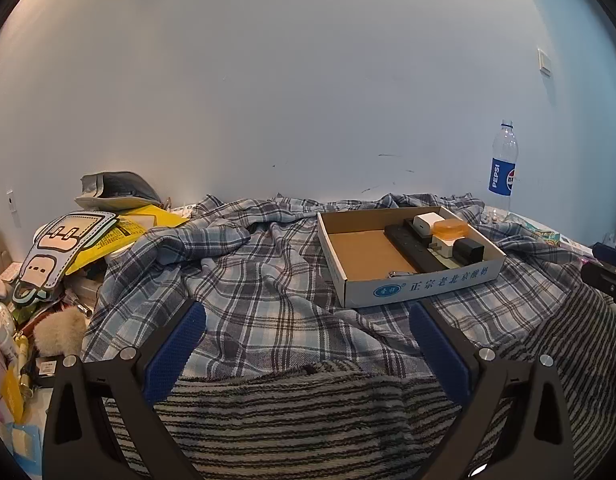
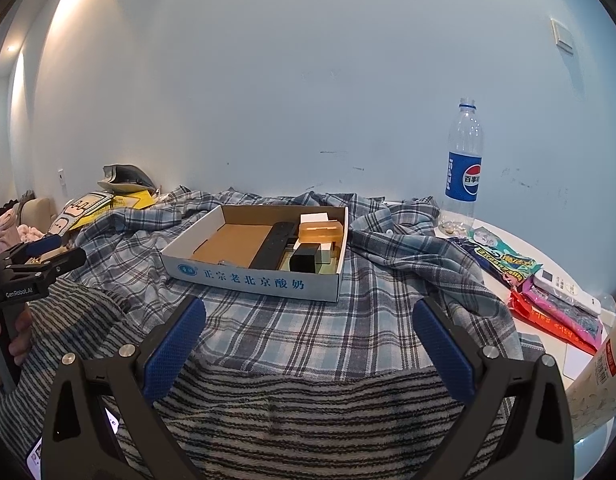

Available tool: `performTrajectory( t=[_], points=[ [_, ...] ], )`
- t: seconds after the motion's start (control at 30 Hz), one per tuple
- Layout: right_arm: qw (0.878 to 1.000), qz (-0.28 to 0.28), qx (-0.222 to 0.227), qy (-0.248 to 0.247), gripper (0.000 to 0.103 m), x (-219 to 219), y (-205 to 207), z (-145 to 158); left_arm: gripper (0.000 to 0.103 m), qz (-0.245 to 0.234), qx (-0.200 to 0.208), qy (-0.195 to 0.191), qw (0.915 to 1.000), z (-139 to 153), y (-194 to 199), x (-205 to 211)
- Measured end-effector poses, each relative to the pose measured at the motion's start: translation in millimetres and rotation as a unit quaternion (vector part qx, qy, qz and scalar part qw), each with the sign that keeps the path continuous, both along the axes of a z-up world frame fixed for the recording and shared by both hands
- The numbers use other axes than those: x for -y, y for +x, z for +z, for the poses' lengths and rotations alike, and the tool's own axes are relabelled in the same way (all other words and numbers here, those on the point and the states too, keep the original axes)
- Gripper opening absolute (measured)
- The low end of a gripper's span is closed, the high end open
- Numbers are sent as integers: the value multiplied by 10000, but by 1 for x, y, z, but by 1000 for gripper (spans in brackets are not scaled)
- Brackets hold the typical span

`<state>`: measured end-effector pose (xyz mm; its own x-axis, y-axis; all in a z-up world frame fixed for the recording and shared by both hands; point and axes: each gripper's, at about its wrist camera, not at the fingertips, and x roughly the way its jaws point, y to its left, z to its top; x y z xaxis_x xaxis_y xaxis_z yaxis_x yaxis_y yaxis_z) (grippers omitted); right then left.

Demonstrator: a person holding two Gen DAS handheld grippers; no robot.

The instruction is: Organize rigid objects

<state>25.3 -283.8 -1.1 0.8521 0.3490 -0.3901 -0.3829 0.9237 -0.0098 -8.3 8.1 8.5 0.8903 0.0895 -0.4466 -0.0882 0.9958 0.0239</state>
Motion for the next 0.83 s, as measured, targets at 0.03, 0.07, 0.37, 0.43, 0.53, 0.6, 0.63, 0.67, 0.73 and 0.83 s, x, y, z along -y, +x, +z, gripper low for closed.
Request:
performTrajectory(
  t=[0.03,0.07,0.37,0.43,0.53,0.6,0.63,0.67,0.73,0.83],
  points=[
    [10000,0,-2,1,103,0,0,0,103,0,-9,11,10000,0,0,0],
    [10000,-2,-7,1,103,0,0,0,103,-1,-21,11,10000,0,1,1],
    [10000,6,-74,29,103,0,2,-1,103,-1,-22,-45,10000,-1,1,-1],
    [9999,5,-99,52,103,0,3,-1,103,-6,-18,-45,10000,-1,1,-1],
    [9999,-2,-113,77,103,1,3,-2,103,-3,-18,-52,10000,-1,1,-2],
    [9999,-4,-96,70,103,1,3,-1,103,-3,-27,-56,10000,-1,1,-1],
    [9999,-3,-85,56,103,0,2,-1,103,-3,-26,-55,10000,-1,1,-1],
    [10000,-4,-73,45,103,0,2,-1,103,-8,-22,-46,10000,-1,1,-1],
    [10000,-4,-53,24,103,-1,1,-1,103,-6,-29,-33,10000,-1,1,-1],
    [10000,11,-20,-42,103,-3,0,-1,103,-24,-74,-7,10000,-2,1,-3]
  ],
)
